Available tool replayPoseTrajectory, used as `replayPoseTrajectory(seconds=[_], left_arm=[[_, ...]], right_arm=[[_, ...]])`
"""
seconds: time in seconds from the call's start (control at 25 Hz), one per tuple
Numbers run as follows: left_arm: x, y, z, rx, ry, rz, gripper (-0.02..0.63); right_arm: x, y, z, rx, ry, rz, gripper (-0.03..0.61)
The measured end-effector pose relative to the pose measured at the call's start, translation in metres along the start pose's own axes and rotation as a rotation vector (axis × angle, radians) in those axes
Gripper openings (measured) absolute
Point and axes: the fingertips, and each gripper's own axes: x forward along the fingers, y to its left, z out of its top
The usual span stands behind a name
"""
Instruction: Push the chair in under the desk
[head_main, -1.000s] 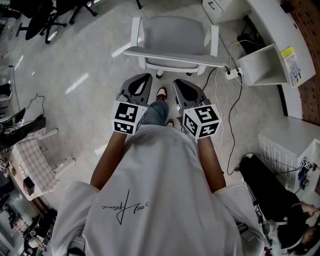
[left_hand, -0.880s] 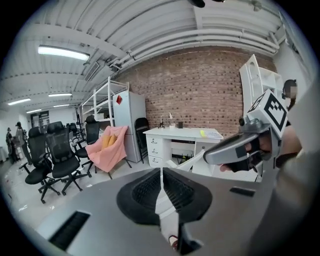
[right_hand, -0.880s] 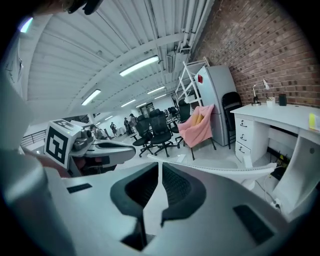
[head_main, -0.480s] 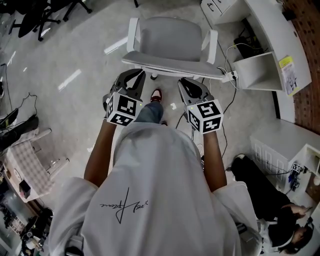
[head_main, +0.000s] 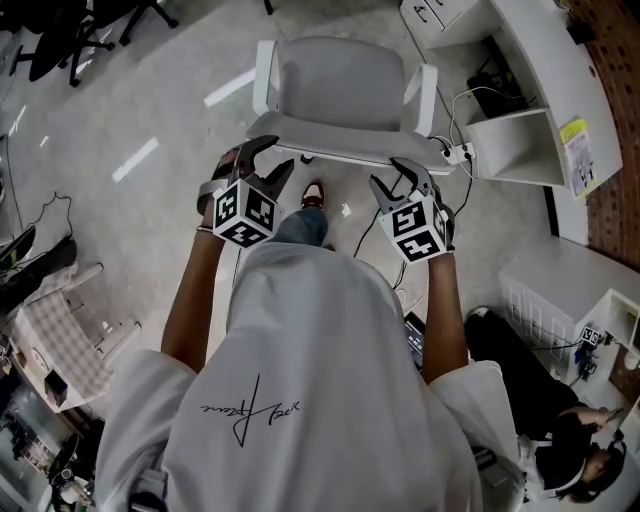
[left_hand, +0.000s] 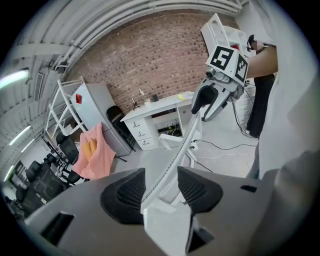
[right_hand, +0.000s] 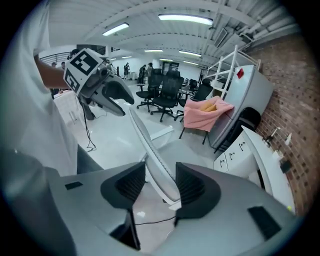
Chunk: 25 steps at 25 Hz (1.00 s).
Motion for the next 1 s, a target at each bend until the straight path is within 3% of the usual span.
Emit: replayPoseTrajectory(seconds=[0.24,0.44,0.84,1.0], left_arm=[[0.013,0.006,-0.007,0.03,0.009,-0.023,0.186],[0.016,0.012,-0.009,0.037,-0.06,-0.044,0.184],[0.017,0.012,-0.012,0.016,-0.12,-0.146,0.179],[0.016,0.003,-0.014,0.077,-0.079,-0.141,0.123]], right_arm=[[0.015,-0.005,-0.004,-0.092,0.068,-0.001,0.193],[0.027,-0.006,-0.011,-0.125,0.124,0.01,0.193],[0.042,-0.009,-0.011,-0.104,0.147,-0.028,0.192],[0.041,-0.01,-0.014,-0.085,0.134,-0.042,0.196]])
